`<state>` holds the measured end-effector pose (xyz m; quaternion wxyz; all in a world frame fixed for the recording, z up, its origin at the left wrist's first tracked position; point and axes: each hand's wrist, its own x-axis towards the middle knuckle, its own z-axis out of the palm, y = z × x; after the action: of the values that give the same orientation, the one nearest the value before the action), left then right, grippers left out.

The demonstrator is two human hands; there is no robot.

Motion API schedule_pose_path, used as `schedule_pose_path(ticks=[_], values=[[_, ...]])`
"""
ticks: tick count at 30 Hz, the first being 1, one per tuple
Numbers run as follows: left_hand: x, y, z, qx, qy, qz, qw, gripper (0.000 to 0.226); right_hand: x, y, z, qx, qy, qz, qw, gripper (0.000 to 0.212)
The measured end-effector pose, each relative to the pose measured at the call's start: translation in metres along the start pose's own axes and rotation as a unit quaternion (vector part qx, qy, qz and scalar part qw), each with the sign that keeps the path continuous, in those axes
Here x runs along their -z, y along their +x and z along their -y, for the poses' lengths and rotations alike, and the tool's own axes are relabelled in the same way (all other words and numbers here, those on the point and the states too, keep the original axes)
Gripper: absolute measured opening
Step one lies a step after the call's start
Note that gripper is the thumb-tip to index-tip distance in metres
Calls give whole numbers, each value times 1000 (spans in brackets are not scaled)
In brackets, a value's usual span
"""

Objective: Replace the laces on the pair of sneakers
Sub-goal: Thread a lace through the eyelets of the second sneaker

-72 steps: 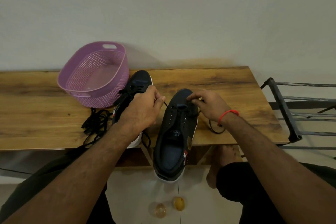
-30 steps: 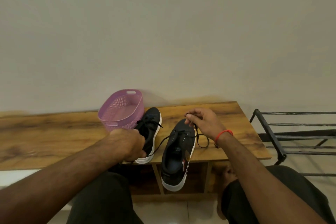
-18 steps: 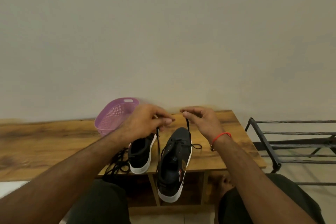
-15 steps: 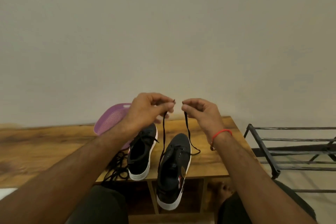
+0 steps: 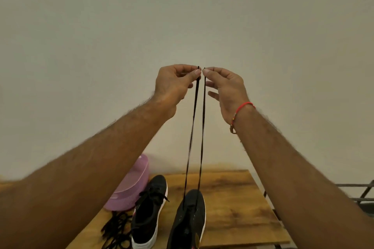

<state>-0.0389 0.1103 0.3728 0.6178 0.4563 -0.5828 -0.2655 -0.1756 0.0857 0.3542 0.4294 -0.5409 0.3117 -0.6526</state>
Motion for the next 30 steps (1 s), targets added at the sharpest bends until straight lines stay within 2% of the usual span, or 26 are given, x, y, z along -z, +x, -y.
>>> schedule_pose_path(ticks=[5, 11, 21, 30], values=[[-3, 4, -8, -14, 13, -19, 1000, 15, -4, 2, 4, -25, 15, -7, 1000, 13], [-2, 8, -4, 0, 36, -33, 999, 15, -7, 5, 3, -19, -1, -12, 1000, 16], [1, 10, 5, -29, 67, -38, 997, 8, -7, 8, -7, -10, -6, 1, 1000, 13], [10, 0, 57, -16, 93, -31, 995, 7, 11, -1, -65, -21, -46, 22, 998, 9]])
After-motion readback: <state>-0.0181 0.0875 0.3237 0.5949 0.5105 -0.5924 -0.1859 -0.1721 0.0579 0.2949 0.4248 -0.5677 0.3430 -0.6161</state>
